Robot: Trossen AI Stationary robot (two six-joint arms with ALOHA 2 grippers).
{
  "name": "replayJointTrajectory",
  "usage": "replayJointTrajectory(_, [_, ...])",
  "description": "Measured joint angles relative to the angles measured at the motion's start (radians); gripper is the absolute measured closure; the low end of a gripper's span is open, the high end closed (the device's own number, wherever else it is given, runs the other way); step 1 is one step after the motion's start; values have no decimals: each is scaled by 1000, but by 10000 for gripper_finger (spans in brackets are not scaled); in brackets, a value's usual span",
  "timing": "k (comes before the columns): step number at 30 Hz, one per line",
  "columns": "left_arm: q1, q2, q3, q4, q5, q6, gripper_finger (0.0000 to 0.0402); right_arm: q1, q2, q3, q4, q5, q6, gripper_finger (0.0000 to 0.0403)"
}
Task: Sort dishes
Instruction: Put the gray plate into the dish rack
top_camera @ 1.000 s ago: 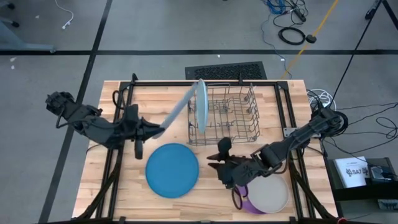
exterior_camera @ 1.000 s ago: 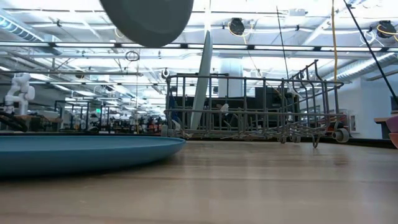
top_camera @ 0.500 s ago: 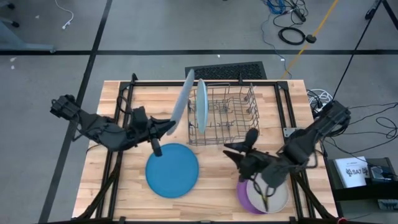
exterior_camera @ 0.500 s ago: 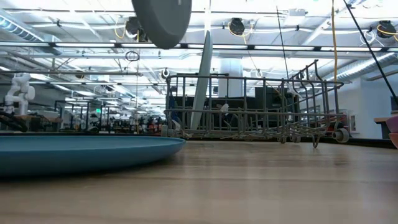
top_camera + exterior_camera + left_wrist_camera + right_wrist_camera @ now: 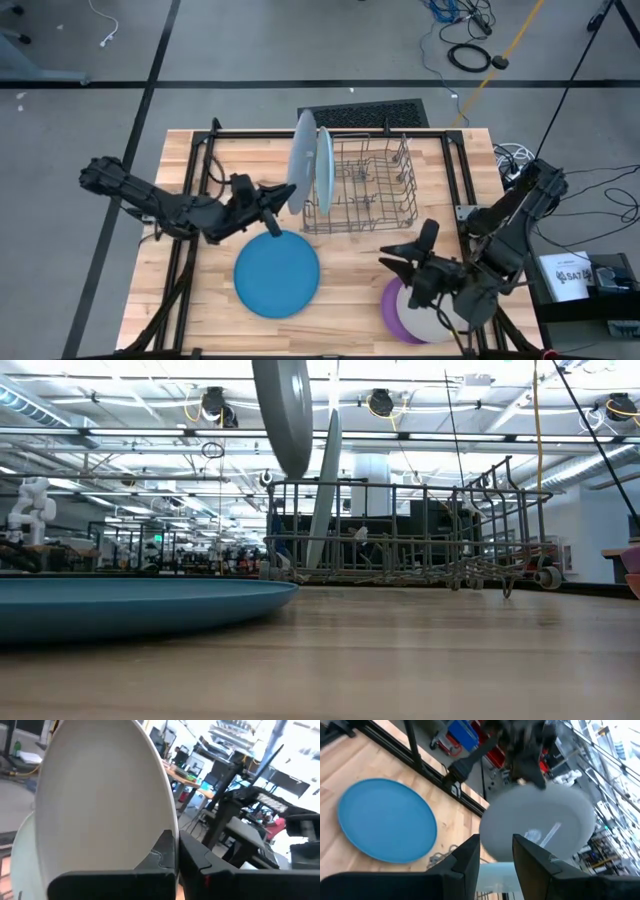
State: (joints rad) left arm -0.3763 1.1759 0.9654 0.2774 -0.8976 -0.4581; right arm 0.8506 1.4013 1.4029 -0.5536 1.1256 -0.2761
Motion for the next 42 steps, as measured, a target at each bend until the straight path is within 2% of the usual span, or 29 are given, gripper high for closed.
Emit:
replayJointTrajectory(5, [77,0,-70,2,34,-106,401,16,-3,0,8,10,-17,293])
replayJointTrajectory(8, [122,1,-84,36,89,-135,401,16,-3,0,6,26,-21,293])
replayJointTrajectory(12, [162,1,-85,22,114,-165,401,16,-3,0,4,27,-23,293])
replayJointTrajectory(23, [216,102,-85,19,121,-290,401,16,-3,0,-28,27,-15,293])
replayJointTrajectory(32, [226,122,-86,21,103,-296,401,40,-3,0,-35,30,-16,293])
replayJointTrajectory(42, [218,84,-86,51,82,-237,401,42,-3,0,-36,36,-19,293])
